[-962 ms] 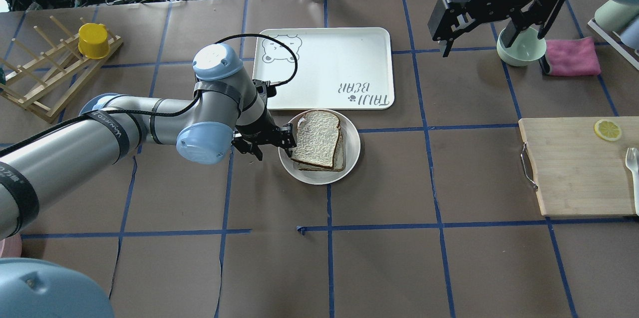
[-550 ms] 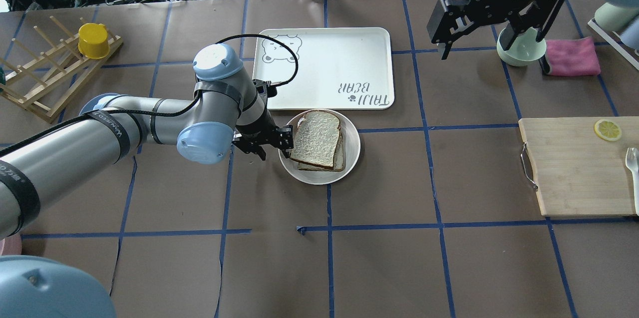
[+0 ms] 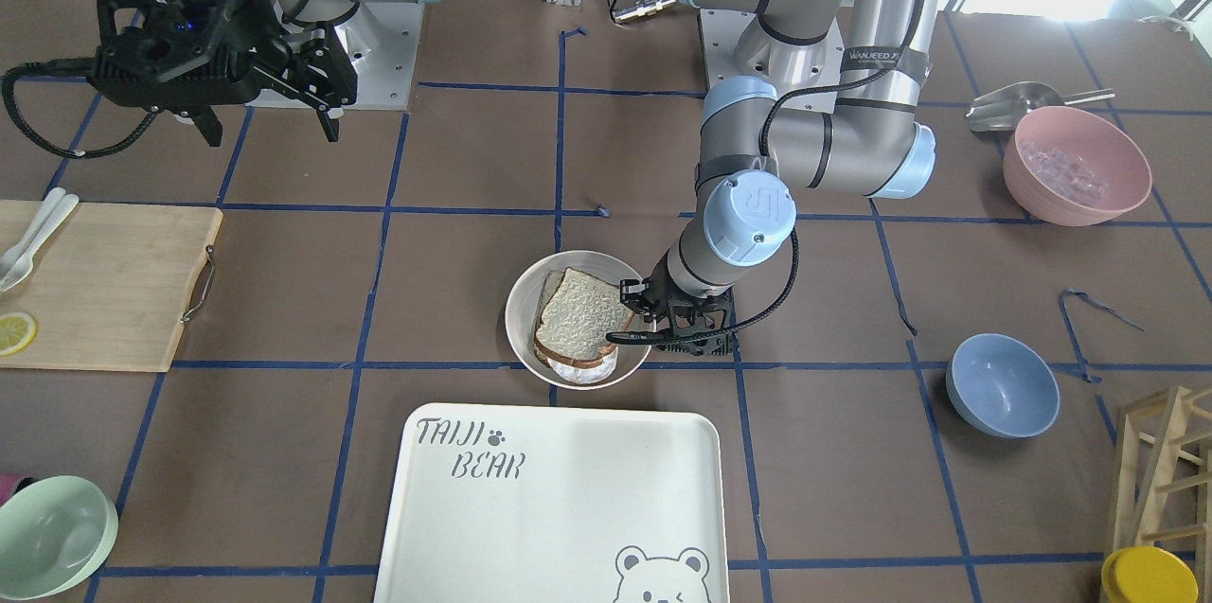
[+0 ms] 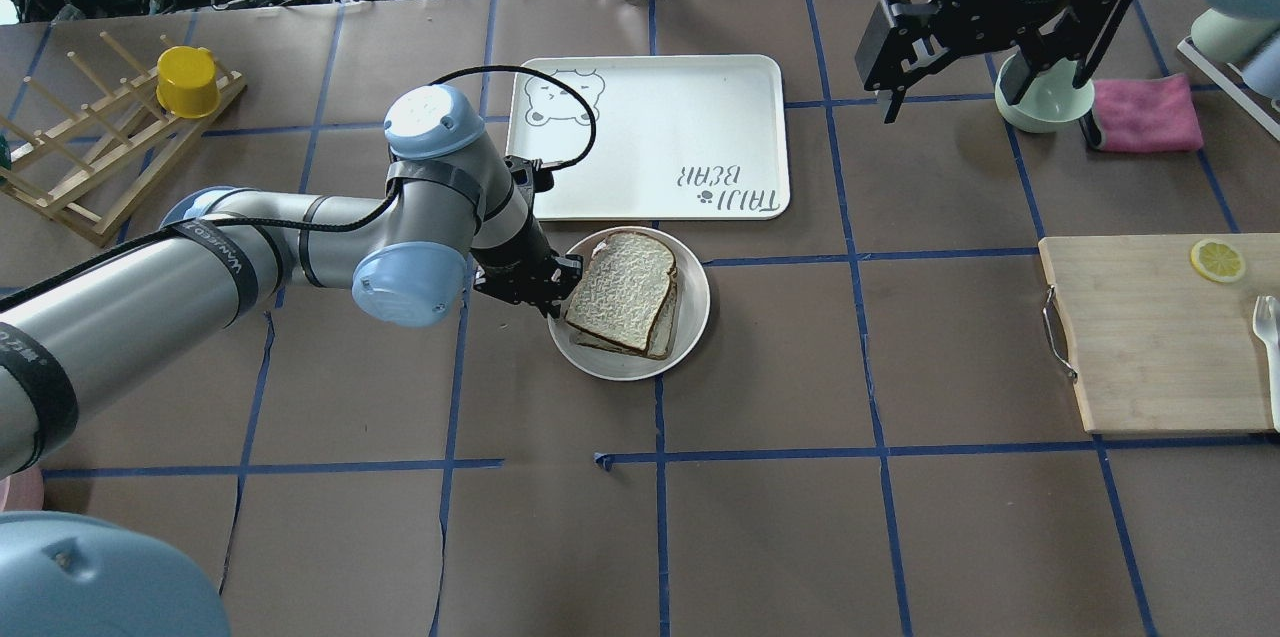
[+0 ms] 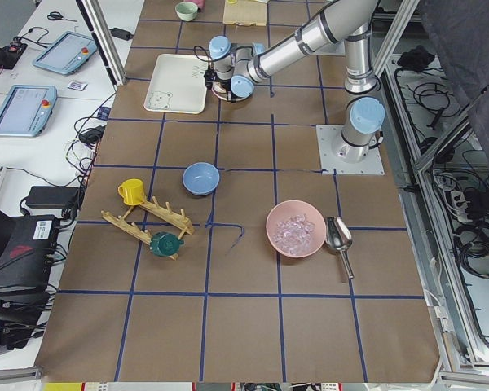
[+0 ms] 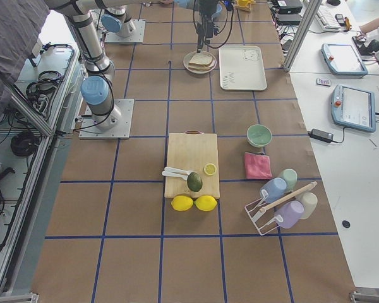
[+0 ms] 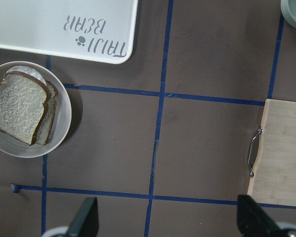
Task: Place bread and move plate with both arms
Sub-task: 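Grip the white plate rim nearest the left gripper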
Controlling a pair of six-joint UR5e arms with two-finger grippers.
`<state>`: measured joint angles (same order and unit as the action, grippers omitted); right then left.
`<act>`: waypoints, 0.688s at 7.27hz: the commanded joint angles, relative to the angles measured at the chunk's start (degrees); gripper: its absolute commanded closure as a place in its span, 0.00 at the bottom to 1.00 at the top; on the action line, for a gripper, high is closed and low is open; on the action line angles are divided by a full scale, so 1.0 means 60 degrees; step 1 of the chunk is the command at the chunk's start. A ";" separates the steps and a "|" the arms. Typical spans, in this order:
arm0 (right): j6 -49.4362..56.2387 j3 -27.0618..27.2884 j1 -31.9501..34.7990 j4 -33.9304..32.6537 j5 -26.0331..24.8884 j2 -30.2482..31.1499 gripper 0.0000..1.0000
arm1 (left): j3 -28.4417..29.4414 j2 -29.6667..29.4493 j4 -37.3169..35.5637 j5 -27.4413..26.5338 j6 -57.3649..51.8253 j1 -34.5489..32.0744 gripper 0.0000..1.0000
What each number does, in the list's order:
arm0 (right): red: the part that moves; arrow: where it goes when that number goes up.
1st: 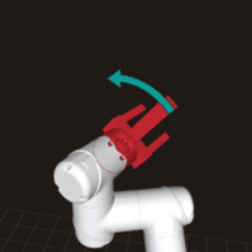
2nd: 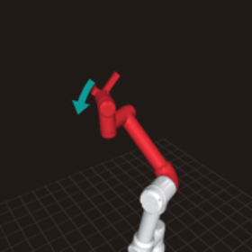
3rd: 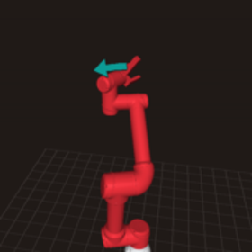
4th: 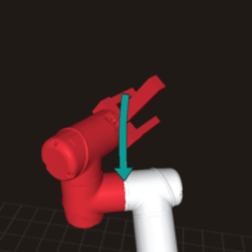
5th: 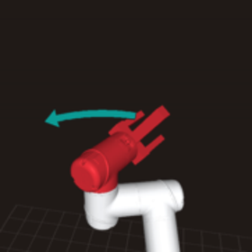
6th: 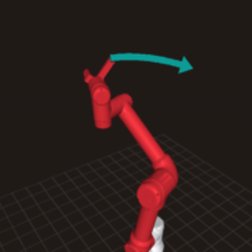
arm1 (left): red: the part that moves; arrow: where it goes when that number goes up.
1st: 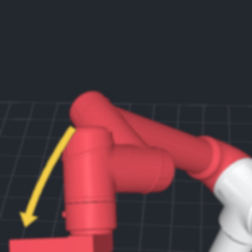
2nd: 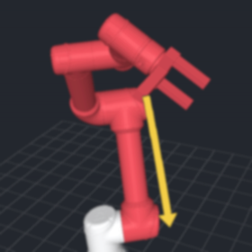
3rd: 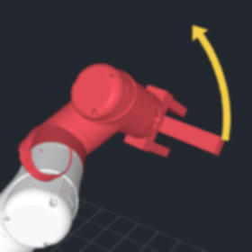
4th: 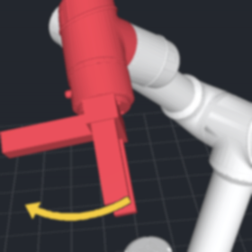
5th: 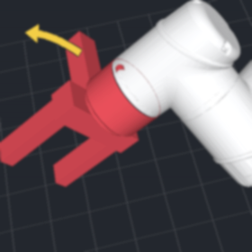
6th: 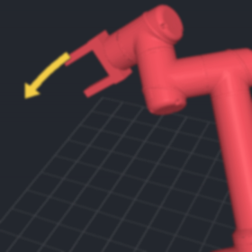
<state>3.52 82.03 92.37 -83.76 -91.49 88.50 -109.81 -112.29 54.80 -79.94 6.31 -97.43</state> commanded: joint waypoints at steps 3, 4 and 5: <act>0.0000 0.0009 0.0000 0.0000 -0.0001 0.0001 0.00 | 0.0064 0.0359 -0.0052 0.1031 0.0701 0.0725 1.00; 0.0000 0.0009 0.0000 0.0000 -0.0001 0.0001 0.00 | 0.0529 0.0316 -0.0081 0.1092 0.1011 0.0725 1.00; 0.0000 -0.0005 0.0000 0.0000 -0.0001 0.0001 0.00 | 0.1128 0.0171 0.0078 0.1397 0.1101 0.0725 1.00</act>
<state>3.52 82.07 92.37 -83.76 -91.49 88.51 -106.78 -110.59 54.61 -73.43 11.50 -93.18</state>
